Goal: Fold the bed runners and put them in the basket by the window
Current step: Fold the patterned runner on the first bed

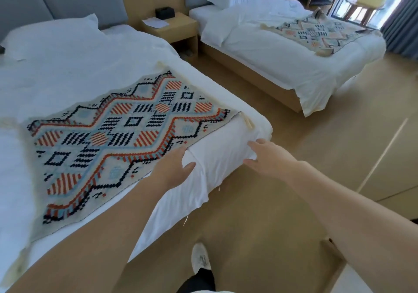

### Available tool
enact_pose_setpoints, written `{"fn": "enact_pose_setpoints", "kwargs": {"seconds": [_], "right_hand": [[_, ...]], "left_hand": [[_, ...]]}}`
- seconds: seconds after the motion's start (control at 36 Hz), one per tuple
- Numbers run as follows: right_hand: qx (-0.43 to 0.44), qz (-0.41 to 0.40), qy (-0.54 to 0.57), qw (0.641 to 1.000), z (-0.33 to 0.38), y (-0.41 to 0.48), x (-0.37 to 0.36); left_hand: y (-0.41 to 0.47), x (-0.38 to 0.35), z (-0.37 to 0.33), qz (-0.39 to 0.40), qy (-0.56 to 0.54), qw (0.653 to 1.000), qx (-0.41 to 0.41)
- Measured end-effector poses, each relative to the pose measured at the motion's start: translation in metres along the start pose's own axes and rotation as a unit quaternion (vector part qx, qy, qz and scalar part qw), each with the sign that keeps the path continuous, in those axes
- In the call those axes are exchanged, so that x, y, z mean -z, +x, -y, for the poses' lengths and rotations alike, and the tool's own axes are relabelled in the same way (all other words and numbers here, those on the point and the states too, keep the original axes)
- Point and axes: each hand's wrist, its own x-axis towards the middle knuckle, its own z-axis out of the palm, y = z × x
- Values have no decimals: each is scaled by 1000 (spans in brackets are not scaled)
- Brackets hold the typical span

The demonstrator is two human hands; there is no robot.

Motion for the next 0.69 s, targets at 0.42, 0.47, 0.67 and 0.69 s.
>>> {"fn": "enact_pose_setpoints", "kwargs": {"seconds": [0.42, 0.47, 0.67, 0.69], "right_hand": [[53, -15, -48, 997, 12, 181, 73], [70, -12, -56, 996, 13, 202, 77], [134, 11, -56, 989, 4, 290, 97], [141, 16, -62, 988, 1, 304, 100]], "left_hand": [[161, 58, 34, 6, 12, 1000, 23], [174, 61, 39, 4, 16, 999, 37], [226, 63, 45, -10, 10, 996, 93], [235, 64, 44, -14, 10, 995, 101]]}}
